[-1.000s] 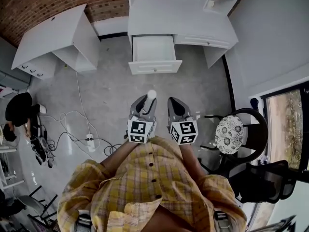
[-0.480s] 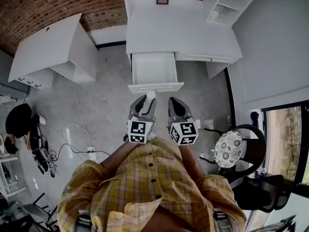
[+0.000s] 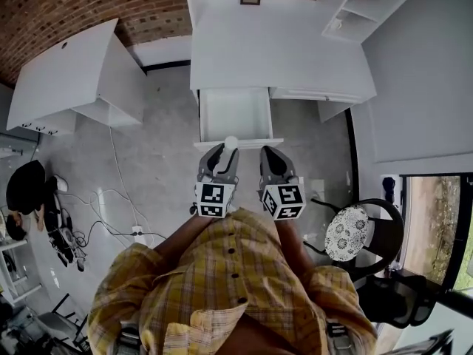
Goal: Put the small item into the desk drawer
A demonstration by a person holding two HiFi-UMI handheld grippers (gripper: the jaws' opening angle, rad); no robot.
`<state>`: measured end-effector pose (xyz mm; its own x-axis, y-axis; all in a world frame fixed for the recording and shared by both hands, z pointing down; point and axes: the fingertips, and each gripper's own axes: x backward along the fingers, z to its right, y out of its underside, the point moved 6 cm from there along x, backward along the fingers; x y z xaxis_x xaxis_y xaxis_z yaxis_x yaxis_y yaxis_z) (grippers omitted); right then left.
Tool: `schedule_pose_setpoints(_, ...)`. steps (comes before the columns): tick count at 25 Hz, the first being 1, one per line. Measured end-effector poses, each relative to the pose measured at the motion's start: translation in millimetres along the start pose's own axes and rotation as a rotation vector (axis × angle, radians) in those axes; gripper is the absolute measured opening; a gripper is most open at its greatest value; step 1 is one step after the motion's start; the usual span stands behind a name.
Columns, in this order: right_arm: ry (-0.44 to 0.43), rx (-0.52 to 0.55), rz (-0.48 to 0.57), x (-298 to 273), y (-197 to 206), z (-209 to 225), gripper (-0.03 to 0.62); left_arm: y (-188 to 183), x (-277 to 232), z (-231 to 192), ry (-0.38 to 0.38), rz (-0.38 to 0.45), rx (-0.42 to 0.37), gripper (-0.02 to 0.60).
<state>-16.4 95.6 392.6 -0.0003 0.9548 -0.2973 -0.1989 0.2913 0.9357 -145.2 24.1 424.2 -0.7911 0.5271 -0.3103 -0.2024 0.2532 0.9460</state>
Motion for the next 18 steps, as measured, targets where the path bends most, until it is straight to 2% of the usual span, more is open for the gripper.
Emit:
schedule_pose_setpoints(10,-0.067,-0.034,-0.033,-32,-11,37,-0.002,2,-45,7,-0.047,-0.053,0.045,0.153)
schedule_pose_setpoints(18,-0.17,-0.023,-0.063,-92,-33,85,-0.002,-18,-99,-6,-0.16,-0.055,0.082,0.153)
